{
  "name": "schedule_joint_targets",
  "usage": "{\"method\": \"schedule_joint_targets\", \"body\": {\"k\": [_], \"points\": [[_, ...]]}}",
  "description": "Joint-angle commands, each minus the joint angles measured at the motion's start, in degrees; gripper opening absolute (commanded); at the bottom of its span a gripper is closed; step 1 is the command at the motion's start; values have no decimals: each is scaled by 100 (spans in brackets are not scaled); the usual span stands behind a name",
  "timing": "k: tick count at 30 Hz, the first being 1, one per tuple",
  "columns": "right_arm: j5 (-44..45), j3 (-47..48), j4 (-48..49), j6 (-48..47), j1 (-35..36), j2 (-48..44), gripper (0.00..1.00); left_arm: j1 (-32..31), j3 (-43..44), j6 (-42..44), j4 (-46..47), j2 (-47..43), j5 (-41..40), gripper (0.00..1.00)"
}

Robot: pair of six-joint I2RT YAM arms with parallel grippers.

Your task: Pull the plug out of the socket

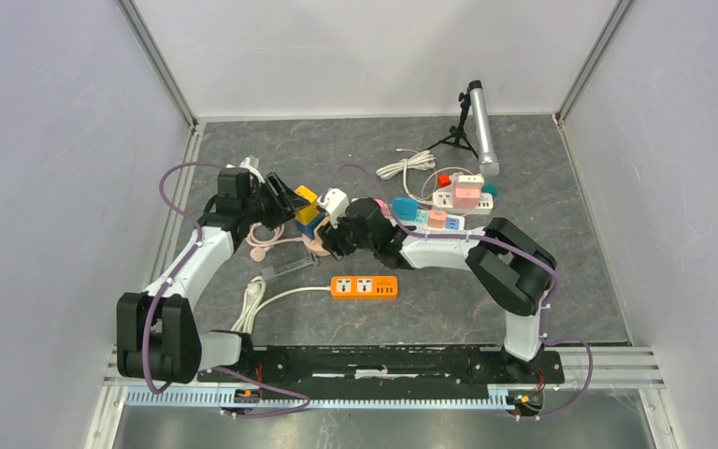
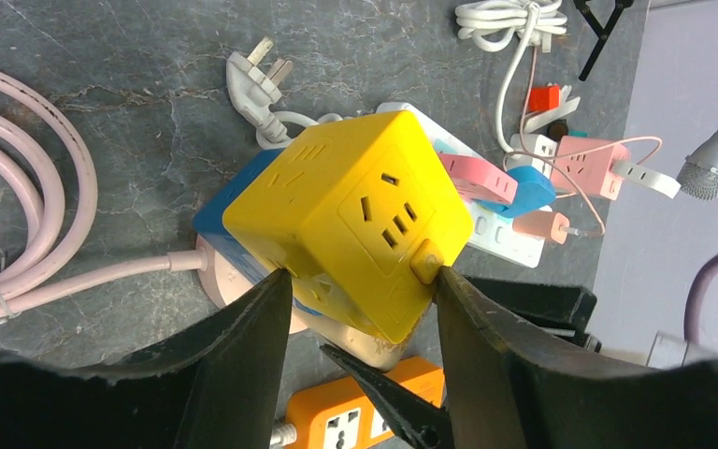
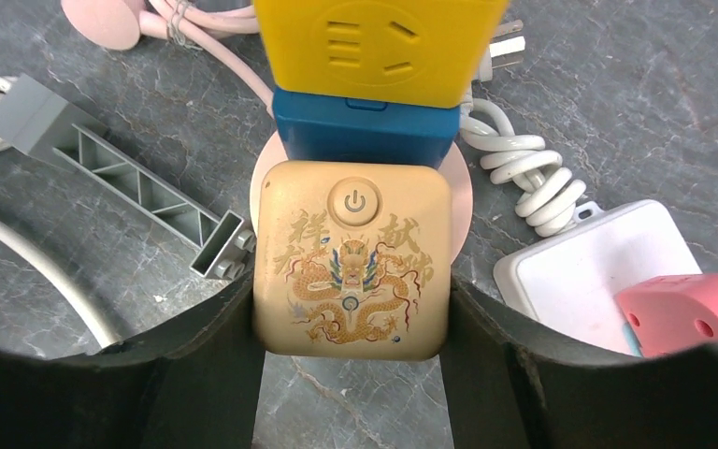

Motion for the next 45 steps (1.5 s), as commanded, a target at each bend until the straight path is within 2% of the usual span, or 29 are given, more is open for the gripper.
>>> {"method": "schedule_joint_targets", "body": {"k": [1, 3, 8, 11, 13, 16, 17, 20, 24, 26, 28, 32, 34, 36, 40, 43, 45], "points": [[-1122, 9, 653, 740, -280, -577, 0, 22, -630, 335, -1715, 530, -1382, 63], [-1291, 125, 595, 773, -266, -520, 0, 14, -644, 330, -1712, 526, -1392, 63], [84, 627, -403, -601, 282, -284, 0, -17, -678, 321, -1712, 562, -1416, 63], [400, 624, -513, -735, 298, -275, 0, -34, -690, 318, -1712, 565, -1428, 63], [13, 584, -412, -376, 131, -340, 0, -38, -682, 315, -1712, 565, -1436, 63], [-1155, 426, 8, 566, -267, -415, 0, -42, -686, 308, -1713, 577, -1445, 63], [-1224, 455, -23, 612, -305, -416, 0, -50, -686, 309, -1712, 576, -1432, 62], [-992, 514, -229, 337, -174, -406, 0, -56, -689, 292, -1713, 588, -1410, 62], [-99, 661, -761, -581, 247, -188, 0, -87, -698, 252, -1708, 611, -1397, 62], [127, 618, -812, -726, 278, -148, 0, -108, -716, 235, -1680, 615, -1384, 62], [-15, 569, -747, -514, 184, -230, 0, -135, -744, 213, -1663, 608, -1381, 62], [-1174, 453, -211, 501, -236, -437, 0, -184, -790, 156, -1611, 648, -1339, 62], [-1364, 499, -167, 609, -273, -436, 0, -221, -785, 142, -1605, 652, -1338, 61], [-998, 660, -472, 202, -37, -340, 0, -241, -791, 125, -1590, 658, -1343, 61], [309, 913, -1069, -939, 476, -238, 0, -284, -784, 116, -1610, 664, -1437, 61], [388, 890, -996, -956, 448, -379, 0, -311, -802, 116, -1642, 719, -1472, 61], [-174, 851, -873, -566, 257, -447, 0, -337, -814, 108, -1643, 736, -1479, 61]]}}
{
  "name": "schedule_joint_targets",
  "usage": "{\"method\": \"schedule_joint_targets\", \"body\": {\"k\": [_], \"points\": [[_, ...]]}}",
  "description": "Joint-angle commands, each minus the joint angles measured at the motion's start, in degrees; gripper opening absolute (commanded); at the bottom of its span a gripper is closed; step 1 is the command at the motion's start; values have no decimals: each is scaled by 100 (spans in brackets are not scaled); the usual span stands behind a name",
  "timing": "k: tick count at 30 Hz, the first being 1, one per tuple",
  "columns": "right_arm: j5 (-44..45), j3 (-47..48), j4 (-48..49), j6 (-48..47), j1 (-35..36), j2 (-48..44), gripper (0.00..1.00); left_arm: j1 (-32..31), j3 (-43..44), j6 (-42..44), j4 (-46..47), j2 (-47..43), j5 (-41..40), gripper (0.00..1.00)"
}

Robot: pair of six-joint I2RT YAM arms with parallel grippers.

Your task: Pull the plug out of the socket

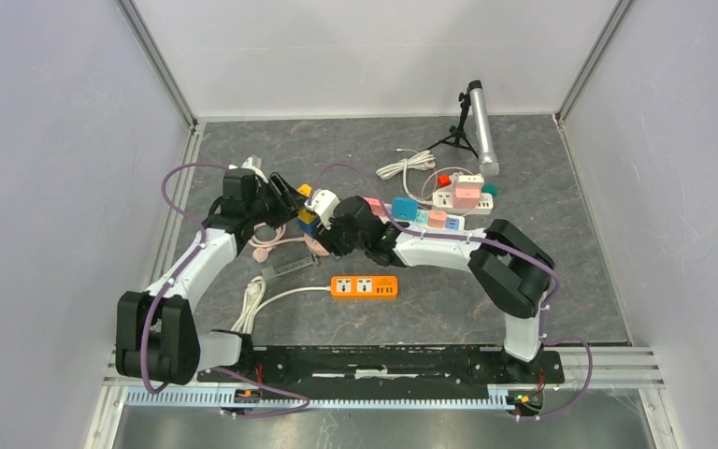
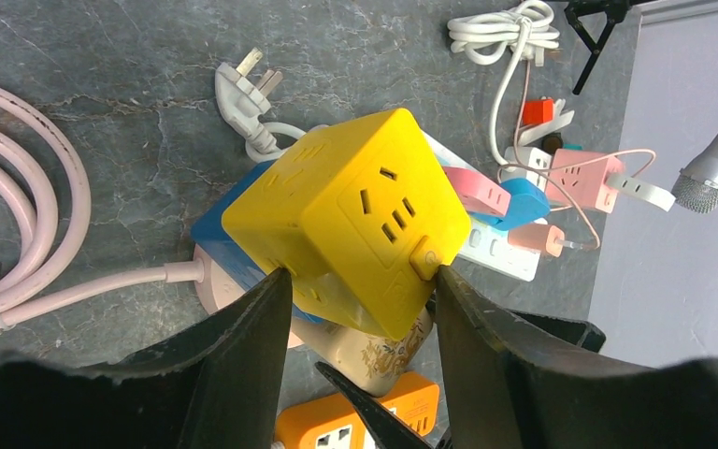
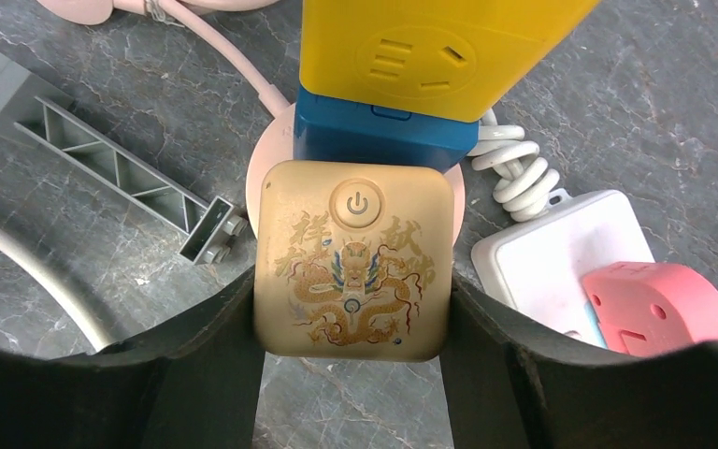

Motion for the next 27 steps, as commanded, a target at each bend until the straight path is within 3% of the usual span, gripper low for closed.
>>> {"method": "schedule_joint_targets", "body": {"k": [1, 6, 10, 13, 18, 20, 27], "points": [[-1042, 175, 398, 70, -81, -486, 0, -86, -687, 337, -1985, 726, -1171, 61], [-1648, 17, 724, 619, -313, -529, 0, -155, -698, 295, -1983, 694, -1251, 61], [-284, 290, 74, -513, 186, -398, 0, -198, -709, 262, -1983, 705, -1277, 60], [64, 93, 187, -587, 153, -576, 0, -214, -765, 251, -1985, 668, -1327, 60], [-1695, -582, 1241, 939, -556, -971, 0, -219, -826, 237, -1990, 651, -1388, 59], [-1966, -702, 1522, 1196, -686, -998, 0, -219, -837, 241, -1983, 644, -1400, 59], [-735, -197, 501, -341, 53, -694, 0, -235, -861, 237, -1985, 629, -1401, 59]]}}
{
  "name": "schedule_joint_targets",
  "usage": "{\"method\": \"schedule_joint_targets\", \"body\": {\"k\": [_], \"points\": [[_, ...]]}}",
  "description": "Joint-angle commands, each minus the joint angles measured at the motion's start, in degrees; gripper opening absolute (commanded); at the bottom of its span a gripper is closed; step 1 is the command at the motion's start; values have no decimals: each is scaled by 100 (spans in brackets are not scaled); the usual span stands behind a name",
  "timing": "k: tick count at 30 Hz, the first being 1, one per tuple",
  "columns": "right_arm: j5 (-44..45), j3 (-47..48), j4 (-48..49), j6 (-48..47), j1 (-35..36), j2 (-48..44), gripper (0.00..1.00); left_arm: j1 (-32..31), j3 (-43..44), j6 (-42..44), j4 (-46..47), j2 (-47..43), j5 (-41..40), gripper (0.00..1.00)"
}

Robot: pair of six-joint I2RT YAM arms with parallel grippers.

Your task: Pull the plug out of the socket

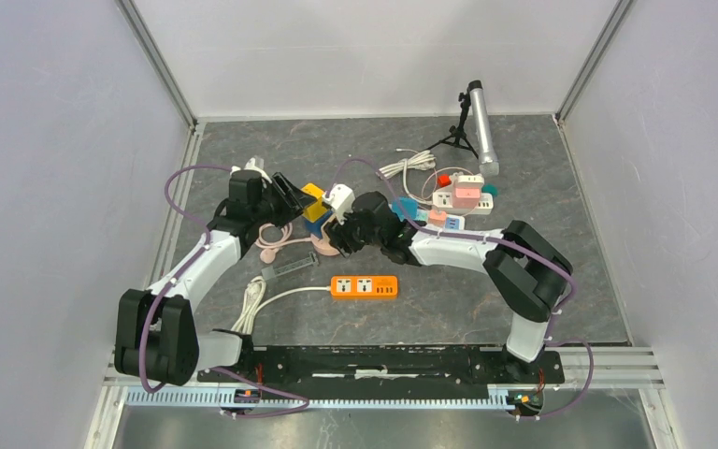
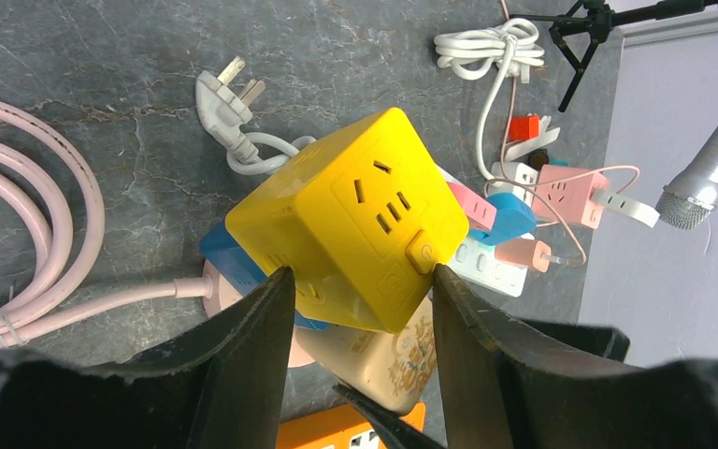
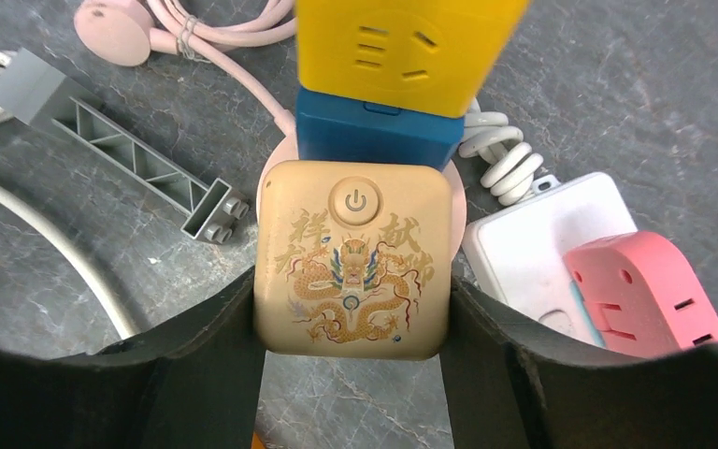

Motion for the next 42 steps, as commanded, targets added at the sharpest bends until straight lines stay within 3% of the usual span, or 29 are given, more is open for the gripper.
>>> {"method": "schedule_joint_targets", "body": {"k": [1, 4, 9, 16, 21, 31, 35, 38, 42], "points": [[262, 499, -105, -848, 585, -170, 0, -4, -726, 592, -2352, 616, -1071, 59], [187, 402, -9, -703, 535, -201, 0, -18, -735, 588, -2344, 573, -980, 59], [-1005, 153, 720, 578, 11, -301, 0, -112, -766, 611, -2205, 410, -769, 59], [-1317, 843, -184, 843, 26, 106, 0, -458, -813, 513, -2133, 375, -878, 59], [-870, 873, -660, 597, 29, -27, 0, -506, -931, 386, -2133, 310, -1080, 59], [-375, -609, 874, 401, 25, -1474, 0, -511, -907, 237, -2145, 287, -1219, 59], [-105, -823, 557, 509, -40, -1852, 0, -514, -807, 253, -2167, 247, -1157, 59], [364, -1079, 24, 635, -208, -2389, 0, -514, -570, 301, -2185, 98, -967, 66], [1193, -1555, -854, 768, -469, -3211, 0, -513, 41, 466, -2247, -140, -768, 84]]}}
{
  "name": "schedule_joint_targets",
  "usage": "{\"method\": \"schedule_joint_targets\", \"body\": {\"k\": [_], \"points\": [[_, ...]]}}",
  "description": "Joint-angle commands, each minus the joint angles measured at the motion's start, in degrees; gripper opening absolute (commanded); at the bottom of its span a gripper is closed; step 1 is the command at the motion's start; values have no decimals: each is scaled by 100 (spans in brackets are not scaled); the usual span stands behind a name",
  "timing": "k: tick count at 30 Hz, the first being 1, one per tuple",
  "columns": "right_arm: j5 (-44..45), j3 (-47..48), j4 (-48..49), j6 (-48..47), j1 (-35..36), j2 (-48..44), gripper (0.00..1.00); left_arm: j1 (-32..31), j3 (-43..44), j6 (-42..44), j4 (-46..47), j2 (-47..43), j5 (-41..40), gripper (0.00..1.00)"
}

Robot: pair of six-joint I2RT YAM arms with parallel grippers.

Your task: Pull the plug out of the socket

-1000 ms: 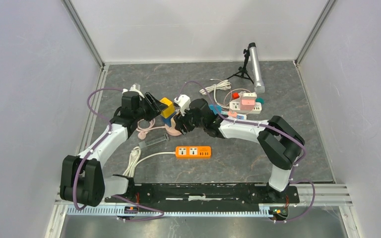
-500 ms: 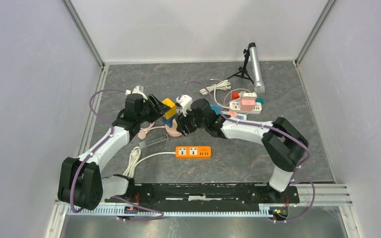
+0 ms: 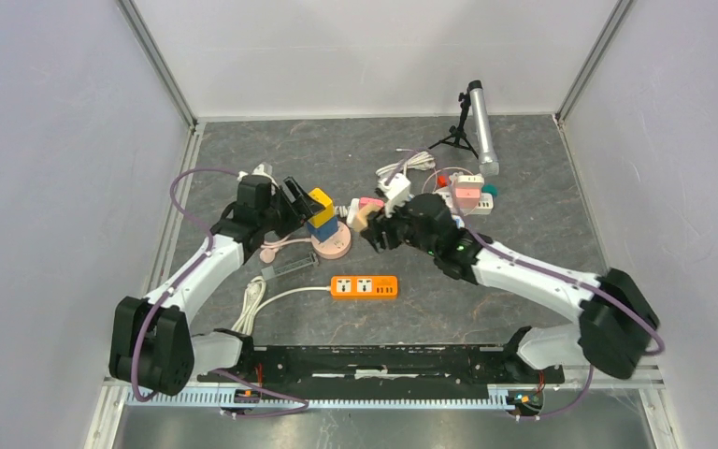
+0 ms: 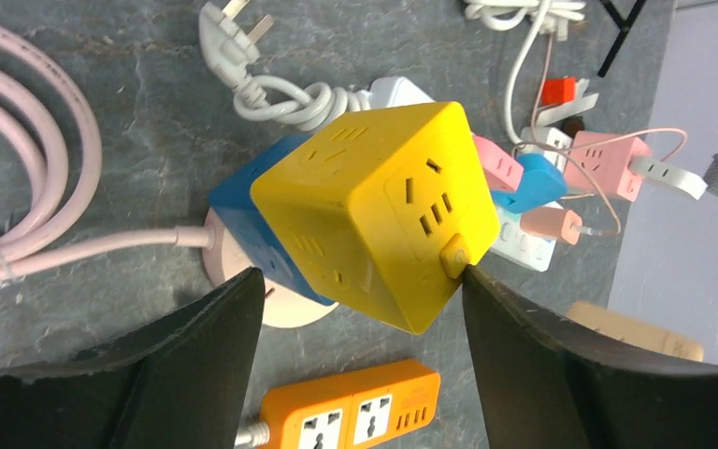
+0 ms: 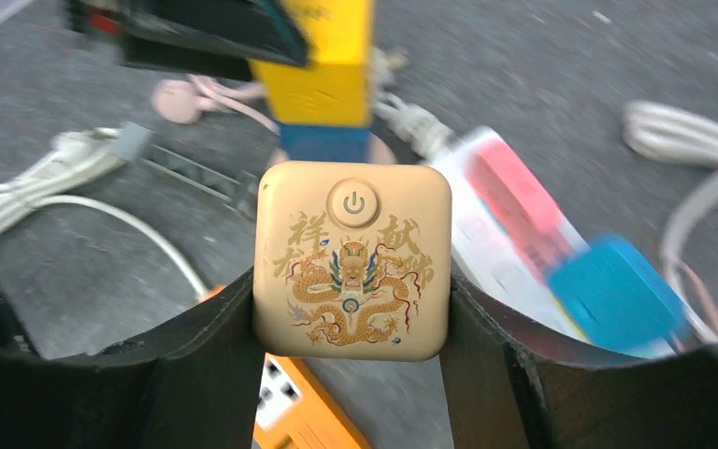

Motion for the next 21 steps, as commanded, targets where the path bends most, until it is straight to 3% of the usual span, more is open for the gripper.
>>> {"method": "schedule_joint_targets", "body": {"k": [1, 8, 12, 19, 21], "points": [[1132, -402, -910, 214, -292, -1001, 0, -18, 292, 558, -1881, 171, -336, 86], [2449, -1062, -2620, 927, -643, -1947, 0, -16, 1249, 798, -2141, 190, -338, 99], [2953, -1490, -3028, 1225, -904, -2376, 0, -16, 1404, 888, -2205, 186, -441, 100], [3988, -1747, -3758, 1368, -1247, -2273, 0, -16, 1565, 1019, -2271, 15, -480, 100], [4232, -1774, -3874, 1358, -1338, -2073, 6, -16, 1633, 1105, -2295, -40, -515, 100]]}}
